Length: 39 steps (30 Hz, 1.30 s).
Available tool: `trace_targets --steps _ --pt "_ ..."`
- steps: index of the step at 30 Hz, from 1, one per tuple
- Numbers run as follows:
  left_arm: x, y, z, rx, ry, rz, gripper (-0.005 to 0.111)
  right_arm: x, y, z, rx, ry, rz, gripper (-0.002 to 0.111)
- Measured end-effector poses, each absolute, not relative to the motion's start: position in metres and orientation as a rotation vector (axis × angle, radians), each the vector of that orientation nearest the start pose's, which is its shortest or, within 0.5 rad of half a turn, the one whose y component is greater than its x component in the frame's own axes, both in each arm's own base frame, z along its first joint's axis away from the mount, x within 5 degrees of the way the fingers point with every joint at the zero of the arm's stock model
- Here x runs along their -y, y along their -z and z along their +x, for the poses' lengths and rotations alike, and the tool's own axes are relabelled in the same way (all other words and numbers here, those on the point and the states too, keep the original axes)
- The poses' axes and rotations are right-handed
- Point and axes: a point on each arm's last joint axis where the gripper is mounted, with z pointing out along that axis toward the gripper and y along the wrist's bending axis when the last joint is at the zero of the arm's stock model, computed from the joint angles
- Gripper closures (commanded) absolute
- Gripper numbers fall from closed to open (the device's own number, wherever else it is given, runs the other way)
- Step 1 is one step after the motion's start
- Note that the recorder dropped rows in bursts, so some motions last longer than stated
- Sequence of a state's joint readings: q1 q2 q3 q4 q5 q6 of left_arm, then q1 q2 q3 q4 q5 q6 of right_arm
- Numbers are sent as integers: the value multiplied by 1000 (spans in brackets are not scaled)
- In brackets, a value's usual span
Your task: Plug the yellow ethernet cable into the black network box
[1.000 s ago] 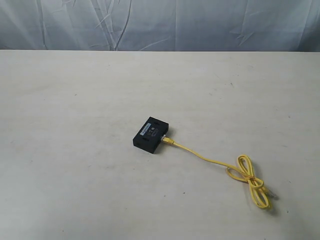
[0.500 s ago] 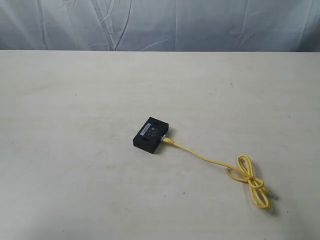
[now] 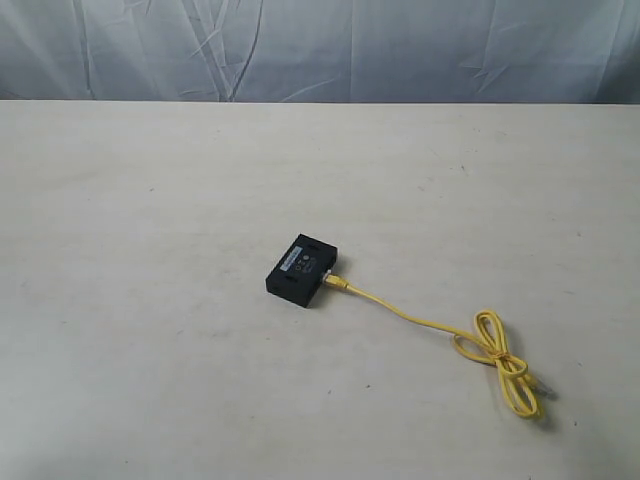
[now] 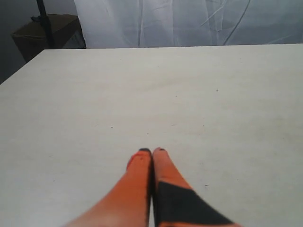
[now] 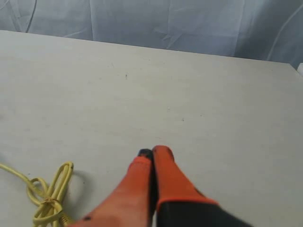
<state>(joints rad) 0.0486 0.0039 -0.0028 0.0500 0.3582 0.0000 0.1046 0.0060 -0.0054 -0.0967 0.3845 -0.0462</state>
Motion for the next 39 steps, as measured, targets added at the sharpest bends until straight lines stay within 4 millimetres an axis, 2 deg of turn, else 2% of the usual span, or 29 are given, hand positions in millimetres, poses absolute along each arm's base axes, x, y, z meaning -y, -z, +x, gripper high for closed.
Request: trace_targets --steps 39 --pt "-4 -182 53 -1843 -78 -25 107 -2 -180 53 -1857 55 -199 108"
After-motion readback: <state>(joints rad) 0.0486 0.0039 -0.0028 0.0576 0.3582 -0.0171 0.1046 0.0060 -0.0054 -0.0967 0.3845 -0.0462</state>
